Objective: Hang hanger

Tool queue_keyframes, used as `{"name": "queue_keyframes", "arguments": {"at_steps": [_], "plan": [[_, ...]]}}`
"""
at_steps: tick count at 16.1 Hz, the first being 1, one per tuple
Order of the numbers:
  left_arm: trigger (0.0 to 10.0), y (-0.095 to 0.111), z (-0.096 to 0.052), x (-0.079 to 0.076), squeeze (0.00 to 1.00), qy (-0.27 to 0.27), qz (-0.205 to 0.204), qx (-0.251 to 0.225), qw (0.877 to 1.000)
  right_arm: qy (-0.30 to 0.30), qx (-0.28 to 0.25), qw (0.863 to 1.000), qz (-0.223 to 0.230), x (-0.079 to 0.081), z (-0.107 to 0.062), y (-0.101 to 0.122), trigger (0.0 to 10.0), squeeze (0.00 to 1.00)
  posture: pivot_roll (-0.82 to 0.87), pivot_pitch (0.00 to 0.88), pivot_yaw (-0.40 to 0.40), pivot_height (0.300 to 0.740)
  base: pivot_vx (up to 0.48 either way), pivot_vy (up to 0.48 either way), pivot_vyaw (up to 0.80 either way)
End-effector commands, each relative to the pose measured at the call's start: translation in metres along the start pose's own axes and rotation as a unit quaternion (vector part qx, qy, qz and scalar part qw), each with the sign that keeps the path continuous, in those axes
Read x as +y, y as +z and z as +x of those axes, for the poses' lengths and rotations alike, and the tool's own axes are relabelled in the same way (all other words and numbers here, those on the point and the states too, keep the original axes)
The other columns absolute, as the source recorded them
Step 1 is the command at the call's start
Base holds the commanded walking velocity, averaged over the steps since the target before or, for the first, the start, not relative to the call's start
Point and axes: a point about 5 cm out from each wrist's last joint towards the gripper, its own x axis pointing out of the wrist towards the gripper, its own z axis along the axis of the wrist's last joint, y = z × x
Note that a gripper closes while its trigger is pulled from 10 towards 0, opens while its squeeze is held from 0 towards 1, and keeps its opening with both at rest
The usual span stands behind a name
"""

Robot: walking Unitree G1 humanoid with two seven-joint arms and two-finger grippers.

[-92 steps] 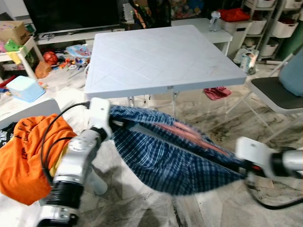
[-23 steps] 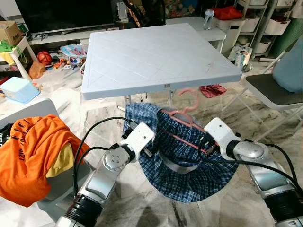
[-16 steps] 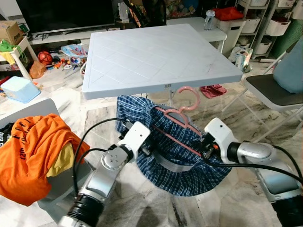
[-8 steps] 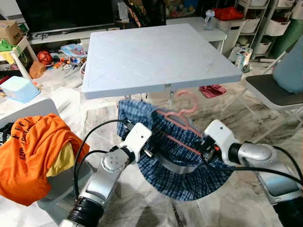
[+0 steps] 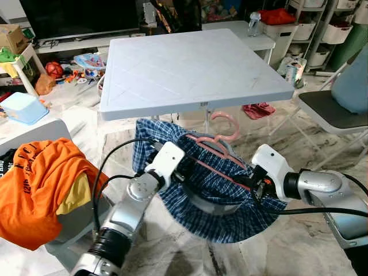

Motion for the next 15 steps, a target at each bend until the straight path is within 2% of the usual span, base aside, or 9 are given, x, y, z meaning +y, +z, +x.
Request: {"name": "queue_keyframes", "arguments": {"at_steps": [1, 4, 6, 7, 10, 11, 15], "plan": [[10.0, 0.005, 0.004, -0.002, 0.00, 0.000, 0.010, -0.007, 1.000, 0.016, -0.017, 1.000, -0.011, 0.007, 0.001, 0.008, 10.0, 0.00, -0.18, 0.000, 0.014, 0.740, 0.000, 0.000, 0.00], [10.0, 0.005, 0.007, -0.008, 0.00, -0.008, 0.016, -0.005, 1.000, 0.019, -0.019, 1.000, -0.007, 0.016, 0.012, 0.009, 10.0, 0.00, -0.18, 0.000, 0.014, 0.740, 0.000, 0.000, 0.00], [10.0, -0.009, 0.004, 0.003, 0.00, 0.015, 0.025, 0.020, 0.999, 0.027, -0.017, 0.999, -0.003, 0.018, 0.010, 0.010, 10.0, 0.00, -0.17, 0.000, 0.014, 0.740, 0.000, 0.000, 0.00], [10.0, -0.019, -0.001, 0.018, 0.00, 0.041, 0.029, 0.038, 0.998, 0.013, 0.000, 1.000, -0.007, 0.012, 0.004, 0.004, 10.0, 0.00, -0.17, 0.000, 0.012, 0.740, 0.000, 0.000, 0.00], [10.0, -0.029, -0.007, 0.034, 0.00, 0.071, 0.039, 0.056, 0.995, -0.010, 0.021, 1.000, -0.012, 0.002, -0.003, -0.004, 10.0, 0.00, -0.16, 0.000, 0.009, 0.740, 0.000, 0.000, 0.00], [10.0, -0.036, -0.013, 0.049, 0.00, 0.098, 0.044, 0.073, 0.991, -0.026, 0.038, 0.999, -0.017, -0.006, -0.010, -0.010, 10.0, 0.00, -0.16, 0.000, 0.009, 0.740, 0.000, 0.000, 0.00], [10.0, -0.043, -0.025, 0.066, 0.00, 0.118, 0.054, 0.082, 0.988, -0.075, 0.096, 0.991, -0.048, -0.022, -0.018, -0.028, 10.0, 0.00, -0.15, 0.000, 0.006, 0.740, 0.000, 0.000, 0.00]]}}
